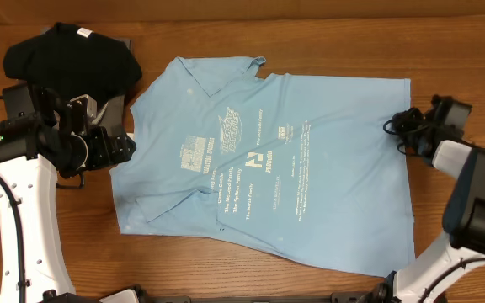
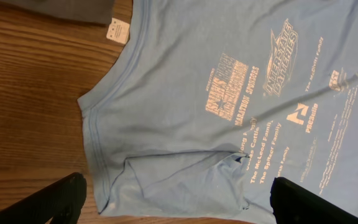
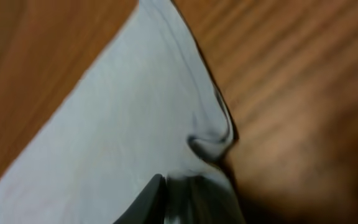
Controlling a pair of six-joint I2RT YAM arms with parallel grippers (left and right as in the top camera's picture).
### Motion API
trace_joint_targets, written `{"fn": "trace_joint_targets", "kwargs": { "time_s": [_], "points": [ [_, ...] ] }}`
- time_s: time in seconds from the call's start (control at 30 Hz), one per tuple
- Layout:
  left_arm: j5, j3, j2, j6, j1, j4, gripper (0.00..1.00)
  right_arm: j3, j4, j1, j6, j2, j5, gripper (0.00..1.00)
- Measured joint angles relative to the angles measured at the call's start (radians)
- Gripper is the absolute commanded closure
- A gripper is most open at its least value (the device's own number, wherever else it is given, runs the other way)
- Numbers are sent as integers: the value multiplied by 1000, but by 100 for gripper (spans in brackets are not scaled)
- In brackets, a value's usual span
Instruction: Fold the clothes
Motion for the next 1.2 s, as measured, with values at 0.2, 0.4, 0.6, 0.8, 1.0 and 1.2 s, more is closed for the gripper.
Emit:
{"fn": "trace_joint_targets", "kwargs": {
  "time_s": [0.2,0.4,0.6,0.8,1.0,1.2],
  "points": [
    [19,0,0,0,0,2,2,18,274,13,141,121,24,93],
    [33,0,0,23,-17,11,0,109,205,19,177,150,73,75],
    [45,0,0,60,-119,79,0,313,-86,14,113,154,-11,36],
    [101,0,9,85,-240,248,7,380,-372,11,43,36,-85,34],
    [74,4,117,100,-304,401,28,402,-629,12,20,-293,-121,35],
    [5,5,346,98,-387,470,52,420,-860,42,11,-564,-139,35]
  ]
}}
